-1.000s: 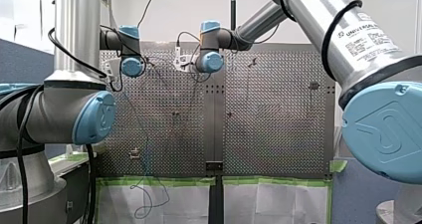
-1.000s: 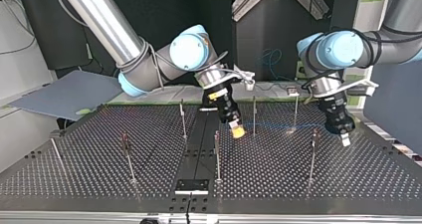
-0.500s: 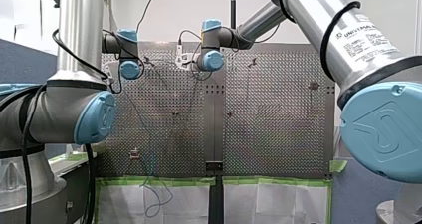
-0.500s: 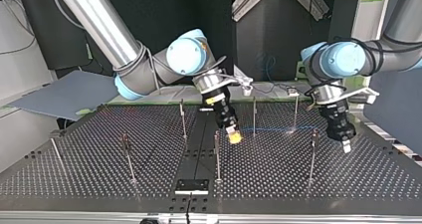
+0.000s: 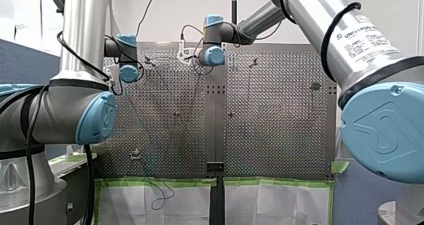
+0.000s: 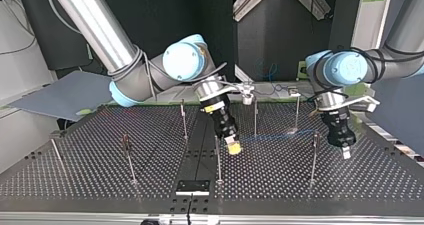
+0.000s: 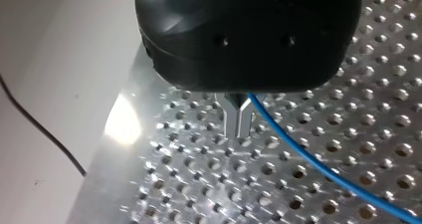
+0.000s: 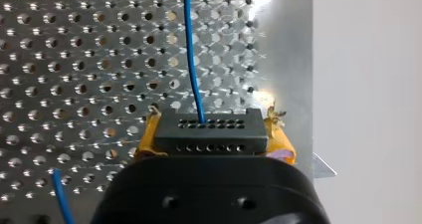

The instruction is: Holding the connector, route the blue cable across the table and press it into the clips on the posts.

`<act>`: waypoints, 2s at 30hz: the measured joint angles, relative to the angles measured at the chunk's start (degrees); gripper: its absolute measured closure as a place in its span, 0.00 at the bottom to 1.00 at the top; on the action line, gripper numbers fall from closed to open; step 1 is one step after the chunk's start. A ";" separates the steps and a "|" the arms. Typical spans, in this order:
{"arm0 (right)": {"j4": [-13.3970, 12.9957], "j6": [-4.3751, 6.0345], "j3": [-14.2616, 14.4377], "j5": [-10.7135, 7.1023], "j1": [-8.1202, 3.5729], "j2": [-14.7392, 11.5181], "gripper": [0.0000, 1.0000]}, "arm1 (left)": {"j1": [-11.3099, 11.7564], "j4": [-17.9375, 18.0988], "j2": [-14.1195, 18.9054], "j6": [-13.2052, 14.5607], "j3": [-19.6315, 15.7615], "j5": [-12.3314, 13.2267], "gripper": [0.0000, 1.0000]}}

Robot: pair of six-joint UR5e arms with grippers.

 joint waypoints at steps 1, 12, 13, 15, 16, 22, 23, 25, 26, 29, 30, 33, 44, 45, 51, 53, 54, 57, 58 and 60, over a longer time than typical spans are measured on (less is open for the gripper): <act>0.22 0.00 -0.34 0.03 -0.06 0.02 1.00 | 0.11 0.33 -0.31 -0.32 0.19 0.22 1.00; 1.97 -0.52 -2.90 0.19 0.16 1.35 1.00 | 1.87 2.05 -2.21 -2.22 0.94 1.54 1.00; 2.35 -0.82 -3.16 0.22 0.31 1.76 1.00 | 1.99 2.14 -2.64 -2.31 0.98 1.70 1.00; 3.32 -1.74 -3.66 0.22 0.85 2.81 1.00 | 2.20 2.32 -3.16 -2.52 1.02 1.90 1.00; 3.65 -2.13 -3.85 0.24 1.07 3.23 1.00 | 2.44 2.49 -3.38 -2.76 1.03 2.03 1.00; 4.63 -3.82 -5.23 0.23 2.50 6.02 1.00 | 4.15 2.82 -3.78 -3.88 1.06 2.61 1.00; 4.71 -3.92 -5.50 0.22 2.71 6.31 1.00 | 4.25 2.83 -3.92 -3.98 1.08 2.72 1.00; 4.79 -3.95 -5.83 0.22 2.90 6.58 1.00 | 4.39 2.88 -4.44 -4.14 1.13 3.08 1.00; 4.82 -3.92 -5.98 0.22 2.97 6.68 1.00 | 4.39 2.89 -4.65 -4.18 1.12 3.23 1.00; 4.92 -3.84 -6.34 0.22 3.06 6.78 1.00 | 4.31 3.00 -4.99 -4.04 1.13 3.52 1.00; 4.97 -3.84 -6.45 0.22 3.06 6.79 1.00 | 4.32 3.00 -5.01 -3.92 1.12 3.58 1.00; 5.44 -3.87 -6.98 0.22 3.11 6.79 1.00 | 4.43 2.66 -4.95 -3.79 1.09 3.59 1.00; 7.86 -4.56 -9.14 0.23 3.95 6.80 1.00 | 3.85 -1.04 -1.53 -3.88 1.06 3.62 1.00; 8.13 -4.60 -9.45 0.22 4.15 6.79 1.00 | 3.83 -1.29 -1.39 -3.85 1.06 3.61 1.00; 9.25 -4.78 -10.82 0.40 4.90 6.54 1.00 | 3.73 -2.83 -1.10 -3.55 1.06 3.54 1.00; 9.46 -4.70 -10.90 0.85 5.01 6.19 1.00 | 3.72 -3.19 -1.10 -3.52 1.06 3.50 1.00; 9.51 -4.62 -10.94 1.08 5.04 6.02 1.00 | 3.72 -3.32 -1.09 -3.52 1.06 3.50 1.00; 9.67 -4.19 -10.98 1.76 5.02 5.51 1.00 | 3.71 -3.37 -1.09 -3.53 1.06 3.57 1.00; 9.74 -4.04 -10.99 1.88 4.95 5.42 1.00 | 3.76 -3.14 -1.08 -3.66 1.06 3.59 1.00; 9.92 -3.82 -10.98 2.04 4.76 5.31 1.00 | 3.93 -2.55 -1.08 -4.02 1.06 3.64 1.00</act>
